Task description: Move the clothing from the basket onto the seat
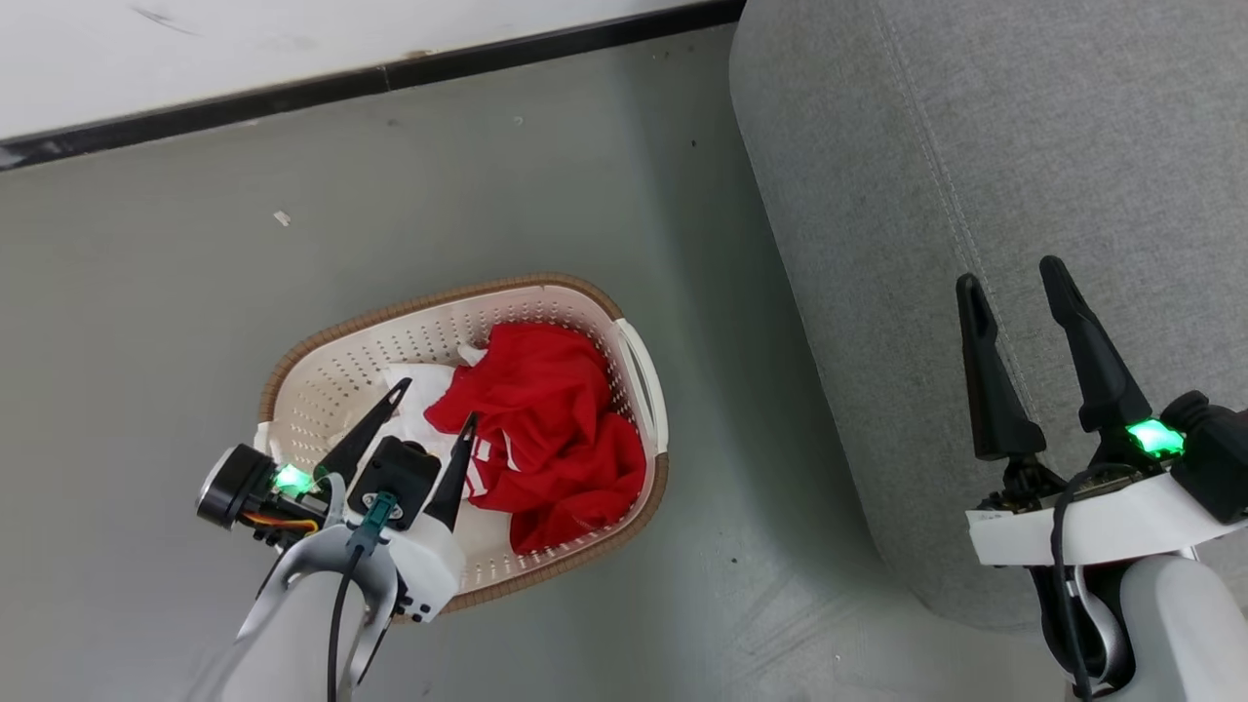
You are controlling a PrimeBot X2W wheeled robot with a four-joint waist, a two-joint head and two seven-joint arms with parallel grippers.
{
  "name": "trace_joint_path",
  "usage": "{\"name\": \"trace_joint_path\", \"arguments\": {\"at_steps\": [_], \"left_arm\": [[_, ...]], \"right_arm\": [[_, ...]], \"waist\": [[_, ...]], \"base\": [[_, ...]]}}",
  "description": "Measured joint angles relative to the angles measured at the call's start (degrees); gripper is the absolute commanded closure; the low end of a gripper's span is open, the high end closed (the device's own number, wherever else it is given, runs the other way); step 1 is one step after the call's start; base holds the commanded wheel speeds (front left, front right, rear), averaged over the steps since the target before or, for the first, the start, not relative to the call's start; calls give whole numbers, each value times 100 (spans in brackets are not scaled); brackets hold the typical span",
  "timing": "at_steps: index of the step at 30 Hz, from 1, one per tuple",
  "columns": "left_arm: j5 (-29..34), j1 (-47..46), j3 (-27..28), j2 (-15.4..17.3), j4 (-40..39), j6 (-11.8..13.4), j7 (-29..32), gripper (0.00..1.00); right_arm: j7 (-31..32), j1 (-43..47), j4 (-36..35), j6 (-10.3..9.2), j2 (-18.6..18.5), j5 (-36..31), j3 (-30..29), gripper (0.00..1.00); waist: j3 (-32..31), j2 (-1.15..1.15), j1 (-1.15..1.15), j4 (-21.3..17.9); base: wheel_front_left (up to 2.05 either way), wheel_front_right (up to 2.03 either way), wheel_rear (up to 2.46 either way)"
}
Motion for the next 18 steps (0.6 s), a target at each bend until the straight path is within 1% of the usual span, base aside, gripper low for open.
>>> {"name": "trace_joint_path", "arguments": {"at_steps": [7,10,18], "left_arm": [[169,-358,-111,67,356,-44,77,0],[322,-494,-155,147,543,-45,149,0],[434,-813,-200,241,916,-45,199,0]], "right_arm": [[0,-248,4,0,0,114,53,0],[0,-385,2,0,0,169,54,0],[0,-631,11,0,0,330,98,0]], "waist": [[365,0,0,-224],[511,0,0,-325],[861,0,0,-594]], "base": [[0,0,0],[0,0,0],[0,0,0]]}}
